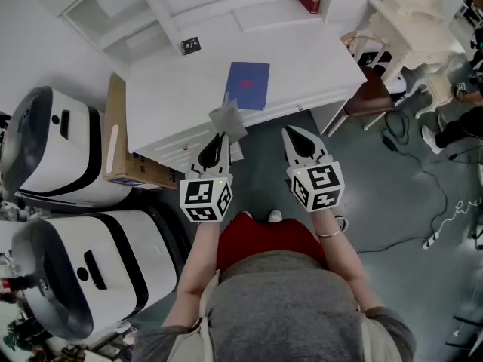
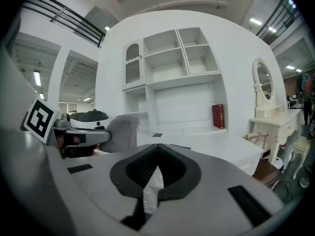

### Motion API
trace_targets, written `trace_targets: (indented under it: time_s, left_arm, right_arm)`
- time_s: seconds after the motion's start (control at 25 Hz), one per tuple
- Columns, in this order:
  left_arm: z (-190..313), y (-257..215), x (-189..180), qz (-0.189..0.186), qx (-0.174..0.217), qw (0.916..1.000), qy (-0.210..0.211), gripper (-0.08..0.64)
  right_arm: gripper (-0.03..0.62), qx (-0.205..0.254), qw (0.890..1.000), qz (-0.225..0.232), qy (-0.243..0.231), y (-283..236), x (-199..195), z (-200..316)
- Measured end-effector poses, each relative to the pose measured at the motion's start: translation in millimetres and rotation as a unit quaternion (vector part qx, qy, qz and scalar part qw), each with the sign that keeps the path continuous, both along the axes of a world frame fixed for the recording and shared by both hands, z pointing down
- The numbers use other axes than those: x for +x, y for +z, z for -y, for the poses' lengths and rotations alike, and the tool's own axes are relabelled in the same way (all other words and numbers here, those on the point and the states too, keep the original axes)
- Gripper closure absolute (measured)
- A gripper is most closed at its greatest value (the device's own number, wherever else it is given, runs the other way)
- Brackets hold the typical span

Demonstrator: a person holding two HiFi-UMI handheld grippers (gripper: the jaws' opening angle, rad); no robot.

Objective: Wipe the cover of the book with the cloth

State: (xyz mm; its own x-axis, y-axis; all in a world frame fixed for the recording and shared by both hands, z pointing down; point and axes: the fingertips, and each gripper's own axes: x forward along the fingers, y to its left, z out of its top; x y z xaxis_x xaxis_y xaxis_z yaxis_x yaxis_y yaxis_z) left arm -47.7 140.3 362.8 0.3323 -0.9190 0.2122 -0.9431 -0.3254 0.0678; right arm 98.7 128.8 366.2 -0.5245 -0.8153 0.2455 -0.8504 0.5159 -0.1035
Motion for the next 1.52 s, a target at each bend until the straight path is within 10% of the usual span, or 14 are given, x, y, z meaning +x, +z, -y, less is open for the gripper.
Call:
trace_targets:
  time_s: [0.76,1.52]
  left_arm:
    - [16.7,-8.0,-1.1,0.007,0.006,0.9998,-0.019,0.535]
    - [206.0,22.6,-41.4,-0.016,-0.028,0.9994,0.012,0.535]
  right_arm:
    - [0.563,-0.011,1.0,-0.004,0.001,7.2,16.0,18.0]
    - [0.562,-0.042,0.997,-0.025,0.059,32.7,-0.9,190.8]
